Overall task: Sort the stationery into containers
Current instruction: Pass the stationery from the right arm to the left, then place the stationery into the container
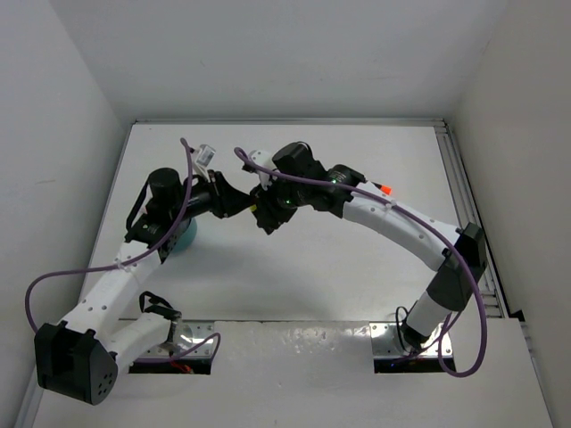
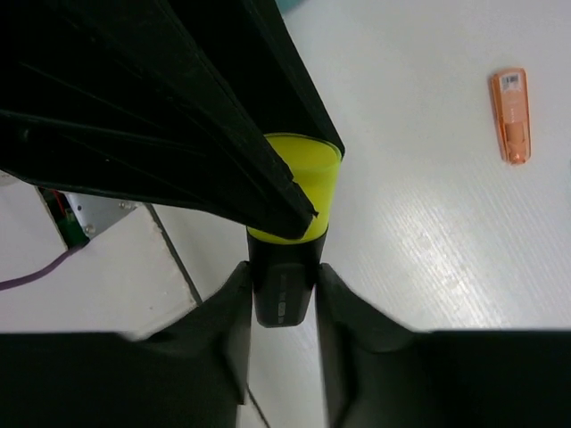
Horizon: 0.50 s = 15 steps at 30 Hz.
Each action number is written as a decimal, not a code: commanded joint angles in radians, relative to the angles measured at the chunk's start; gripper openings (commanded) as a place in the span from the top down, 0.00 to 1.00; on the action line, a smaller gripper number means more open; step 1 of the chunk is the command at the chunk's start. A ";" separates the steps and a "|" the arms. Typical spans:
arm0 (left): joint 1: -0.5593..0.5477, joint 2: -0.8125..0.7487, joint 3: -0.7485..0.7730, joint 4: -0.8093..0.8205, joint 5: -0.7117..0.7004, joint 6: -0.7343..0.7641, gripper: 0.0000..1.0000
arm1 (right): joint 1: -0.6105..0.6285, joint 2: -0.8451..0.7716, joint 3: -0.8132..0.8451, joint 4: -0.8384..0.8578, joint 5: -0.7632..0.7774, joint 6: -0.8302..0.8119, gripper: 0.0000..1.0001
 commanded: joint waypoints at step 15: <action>0.090 -0.147 0.267 -0.687 -0.471 1.025 1.00 | -0.102 -0.103 -0.091 0.010 0.018 -0.012 0.30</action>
